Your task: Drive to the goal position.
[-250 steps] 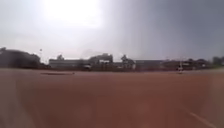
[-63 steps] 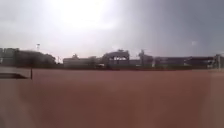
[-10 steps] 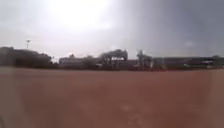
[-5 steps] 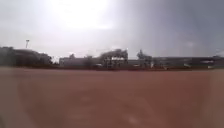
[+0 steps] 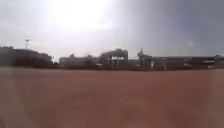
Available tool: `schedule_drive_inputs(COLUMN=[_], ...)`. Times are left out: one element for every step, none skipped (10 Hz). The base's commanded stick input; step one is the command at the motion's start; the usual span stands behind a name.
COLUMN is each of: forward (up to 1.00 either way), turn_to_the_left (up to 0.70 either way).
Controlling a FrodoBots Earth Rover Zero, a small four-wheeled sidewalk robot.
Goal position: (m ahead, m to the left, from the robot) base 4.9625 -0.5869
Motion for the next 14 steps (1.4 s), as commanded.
schedule_drive_inputs(forward=[0.7, 0.7, 0.7, 0.7, 0.7, 0.7, 0.7, 0.7, 0.7, 0.7, 0.7, 0.7, 0.7, 0.7], turn_to_the_left=[0.0, 0.0, 0.0, 0.0, 0.0, 0.0, 0.0, 0.0, 0.0, 0.0, 0.0, 0.0, 0.0, 0.0])
